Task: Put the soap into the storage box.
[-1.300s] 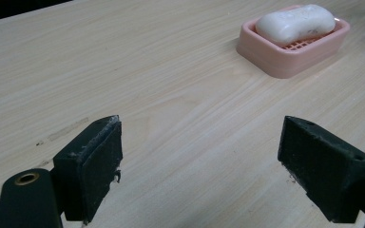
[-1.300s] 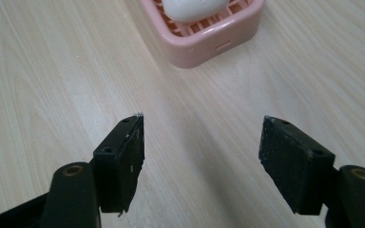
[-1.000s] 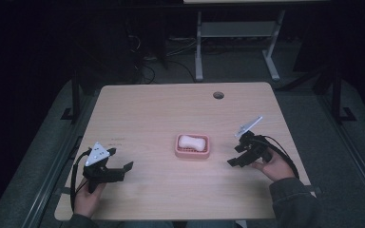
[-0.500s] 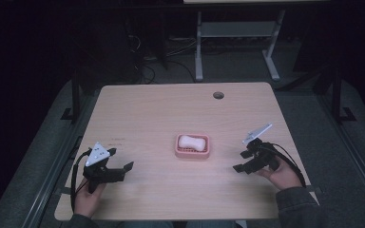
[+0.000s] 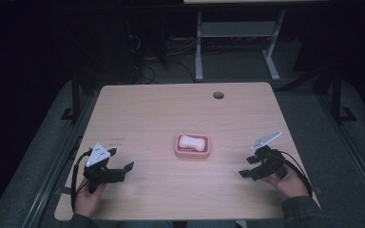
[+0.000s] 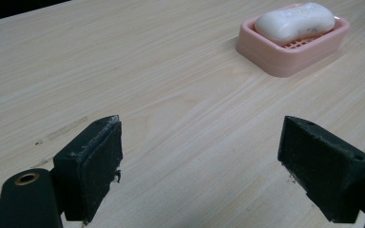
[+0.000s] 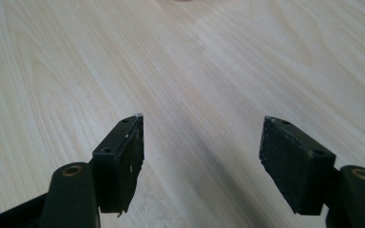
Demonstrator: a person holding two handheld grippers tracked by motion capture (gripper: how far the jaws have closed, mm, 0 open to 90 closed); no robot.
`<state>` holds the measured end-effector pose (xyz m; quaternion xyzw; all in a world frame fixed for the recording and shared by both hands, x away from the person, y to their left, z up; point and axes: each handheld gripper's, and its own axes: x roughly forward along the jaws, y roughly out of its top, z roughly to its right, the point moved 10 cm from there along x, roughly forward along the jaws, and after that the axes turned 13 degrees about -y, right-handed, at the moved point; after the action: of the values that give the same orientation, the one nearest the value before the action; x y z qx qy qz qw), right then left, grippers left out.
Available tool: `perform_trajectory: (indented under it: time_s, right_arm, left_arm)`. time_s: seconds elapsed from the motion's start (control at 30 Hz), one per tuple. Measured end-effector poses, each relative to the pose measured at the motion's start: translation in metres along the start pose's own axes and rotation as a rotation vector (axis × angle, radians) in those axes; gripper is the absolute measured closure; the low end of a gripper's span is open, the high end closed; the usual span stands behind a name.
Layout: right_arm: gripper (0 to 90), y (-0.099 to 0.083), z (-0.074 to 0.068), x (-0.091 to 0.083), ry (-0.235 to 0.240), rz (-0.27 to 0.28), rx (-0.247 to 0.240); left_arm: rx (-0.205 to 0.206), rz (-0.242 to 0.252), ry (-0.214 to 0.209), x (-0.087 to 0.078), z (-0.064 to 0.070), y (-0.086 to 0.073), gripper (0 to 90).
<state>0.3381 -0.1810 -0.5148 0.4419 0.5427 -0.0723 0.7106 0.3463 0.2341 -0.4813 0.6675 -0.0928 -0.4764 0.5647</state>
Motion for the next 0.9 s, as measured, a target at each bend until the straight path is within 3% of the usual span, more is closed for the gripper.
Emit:
perform_trajectory:
  time_s: [0.9]
  right_arm:
    - [30.3, -0.041, -0.006, -0.015, -0.032, 0.046, 0.058]
  left_arm:
    - [0.001, 0.002, 0.003, -0.001, 0.000, -0.001, 14.5]
